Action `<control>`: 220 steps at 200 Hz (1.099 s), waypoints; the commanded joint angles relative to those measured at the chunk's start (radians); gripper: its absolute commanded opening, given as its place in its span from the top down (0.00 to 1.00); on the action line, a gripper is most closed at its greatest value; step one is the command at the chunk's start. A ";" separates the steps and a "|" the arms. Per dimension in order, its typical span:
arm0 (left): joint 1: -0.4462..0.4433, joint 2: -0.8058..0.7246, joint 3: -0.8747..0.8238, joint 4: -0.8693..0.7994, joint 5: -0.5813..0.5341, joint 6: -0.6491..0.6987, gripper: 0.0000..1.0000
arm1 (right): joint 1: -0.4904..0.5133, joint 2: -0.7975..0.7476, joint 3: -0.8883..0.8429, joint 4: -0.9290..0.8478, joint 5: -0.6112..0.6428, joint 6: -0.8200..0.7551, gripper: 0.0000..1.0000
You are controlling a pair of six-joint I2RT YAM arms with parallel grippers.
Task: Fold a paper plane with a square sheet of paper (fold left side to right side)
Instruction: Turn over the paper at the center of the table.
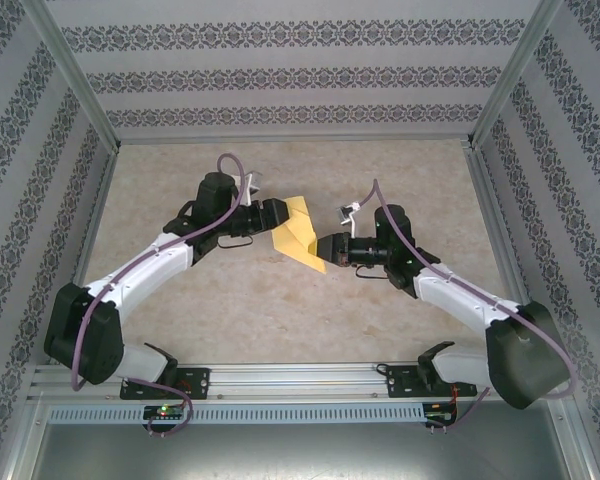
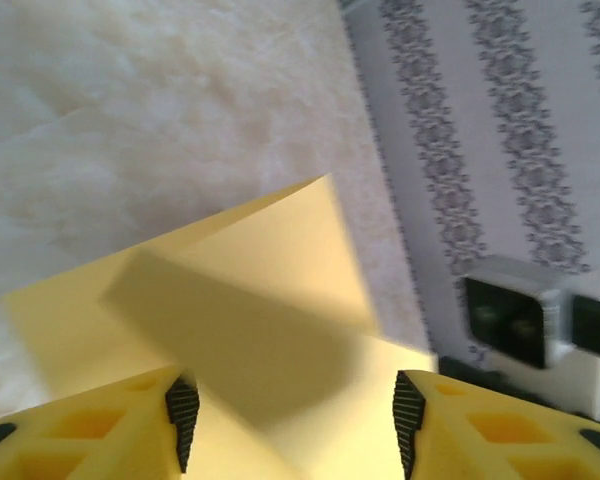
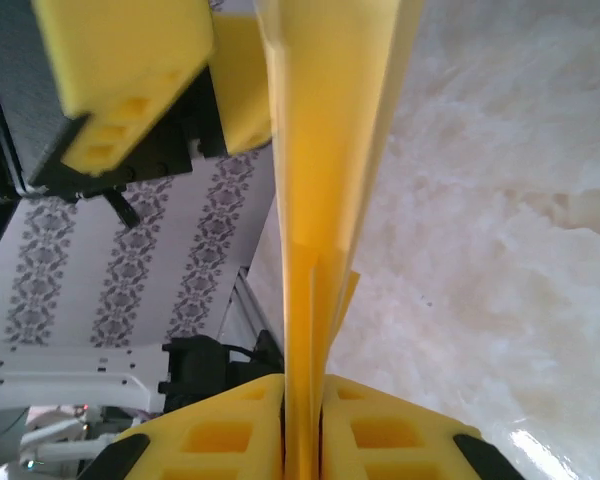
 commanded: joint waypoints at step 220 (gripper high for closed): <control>0.017 -0.697 -0.216 -0.457 -0.734 0.175 0.17 | 0.643 0.859 0.829 -1.405 1.778 -0.637 0.96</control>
